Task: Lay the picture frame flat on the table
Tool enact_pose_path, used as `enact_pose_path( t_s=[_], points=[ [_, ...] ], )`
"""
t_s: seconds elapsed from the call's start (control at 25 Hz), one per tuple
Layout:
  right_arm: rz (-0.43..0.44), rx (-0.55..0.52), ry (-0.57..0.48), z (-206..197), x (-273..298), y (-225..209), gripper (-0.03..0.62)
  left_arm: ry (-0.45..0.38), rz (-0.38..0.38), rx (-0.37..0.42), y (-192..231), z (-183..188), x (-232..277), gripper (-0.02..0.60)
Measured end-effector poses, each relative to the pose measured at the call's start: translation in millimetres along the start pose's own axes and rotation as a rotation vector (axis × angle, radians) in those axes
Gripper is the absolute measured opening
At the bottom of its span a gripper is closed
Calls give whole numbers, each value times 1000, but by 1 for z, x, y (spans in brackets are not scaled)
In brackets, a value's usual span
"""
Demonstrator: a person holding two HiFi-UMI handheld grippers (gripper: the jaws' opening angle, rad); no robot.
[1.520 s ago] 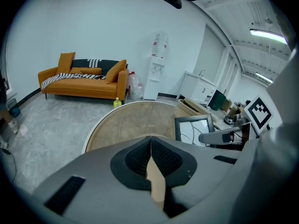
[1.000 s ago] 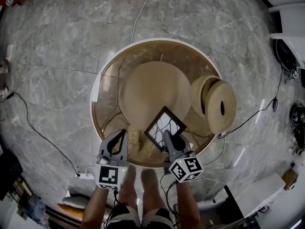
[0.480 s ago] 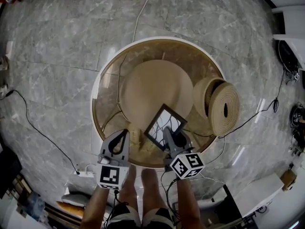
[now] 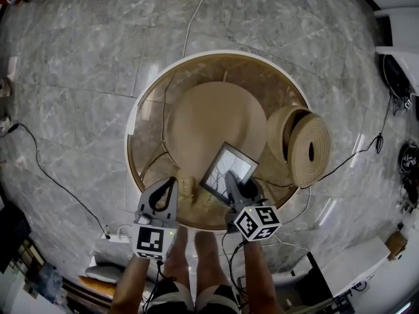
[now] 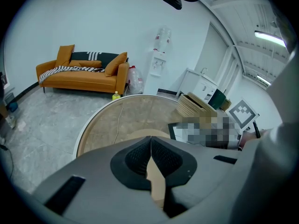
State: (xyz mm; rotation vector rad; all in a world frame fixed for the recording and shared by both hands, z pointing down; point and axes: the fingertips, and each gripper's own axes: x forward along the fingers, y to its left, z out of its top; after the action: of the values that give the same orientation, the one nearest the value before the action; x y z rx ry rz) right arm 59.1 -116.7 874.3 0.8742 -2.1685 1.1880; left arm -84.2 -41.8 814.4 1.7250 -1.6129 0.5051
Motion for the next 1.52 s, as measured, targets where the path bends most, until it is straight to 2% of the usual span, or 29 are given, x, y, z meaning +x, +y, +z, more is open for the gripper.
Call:
enact_pose_path(
  t_s=[0.12,0.4,0.6,0.72,1.0,1.16,1.28,1.52],
  points=[
    [-18,14,2,-2,2,-4,174,10,-2,-35,-2,3,1,20],
    [-55,40,27,-7,2,-13,213,13,0,-42,-2,4,0,20],
    [-66,23,26,-7,2,-9,246,4,-11,3,-4,2,-1,20],
    [-94,16,21,-8,1,-10,282,15,2,-51,-4,4,-3,20],
    [-122,22,26,-11,-7,-15,296,1,-14,17,-3,1,-7,20],
    [-129,31,20,-13,-12,-19,299,-2,-20,24,-6,1,-9,20],
    [-132,35,17,-14,-15,-21,299,0,-17,-3,-10,5,-9,20],
    [-116,23,-3,-10,-27,-18,299,-17,-33,54,-18,10,-12,20]
  ],
)
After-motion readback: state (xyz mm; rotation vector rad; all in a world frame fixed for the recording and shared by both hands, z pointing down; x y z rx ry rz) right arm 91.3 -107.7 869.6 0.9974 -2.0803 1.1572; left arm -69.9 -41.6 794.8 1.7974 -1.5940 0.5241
